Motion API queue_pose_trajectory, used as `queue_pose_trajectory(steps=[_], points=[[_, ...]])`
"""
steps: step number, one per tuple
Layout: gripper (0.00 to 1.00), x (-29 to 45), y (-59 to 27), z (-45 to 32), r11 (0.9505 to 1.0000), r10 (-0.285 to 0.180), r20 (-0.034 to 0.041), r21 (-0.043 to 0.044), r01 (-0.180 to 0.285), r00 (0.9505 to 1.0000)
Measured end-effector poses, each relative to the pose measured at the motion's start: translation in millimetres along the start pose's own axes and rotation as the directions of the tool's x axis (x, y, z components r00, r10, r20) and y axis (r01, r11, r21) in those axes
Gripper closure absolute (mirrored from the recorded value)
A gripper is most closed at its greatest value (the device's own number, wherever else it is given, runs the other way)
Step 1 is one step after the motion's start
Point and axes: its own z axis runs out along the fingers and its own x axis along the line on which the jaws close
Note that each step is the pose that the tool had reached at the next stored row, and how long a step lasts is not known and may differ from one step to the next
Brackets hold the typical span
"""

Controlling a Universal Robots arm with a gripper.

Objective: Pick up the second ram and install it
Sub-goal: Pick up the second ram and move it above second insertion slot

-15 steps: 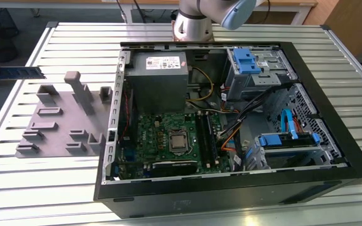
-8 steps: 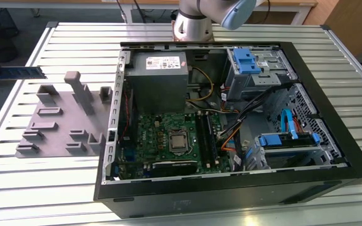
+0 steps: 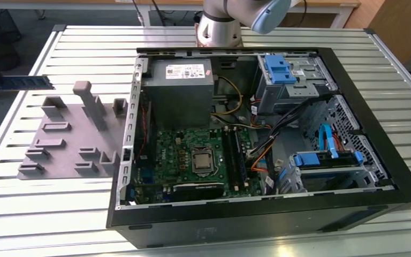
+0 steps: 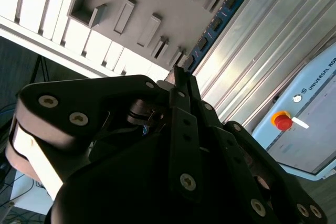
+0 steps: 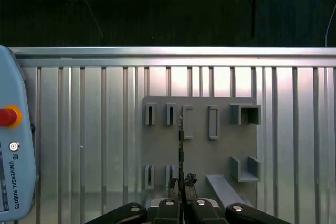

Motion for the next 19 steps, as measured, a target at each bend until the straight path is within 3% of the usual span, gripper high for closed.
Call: queue_pose_trajectory(steps=[19], points=[[0.86,-0.1,-6.5,-0.1,1.0000,0.000,0.0000,0.0000,0.000,1.0000]])
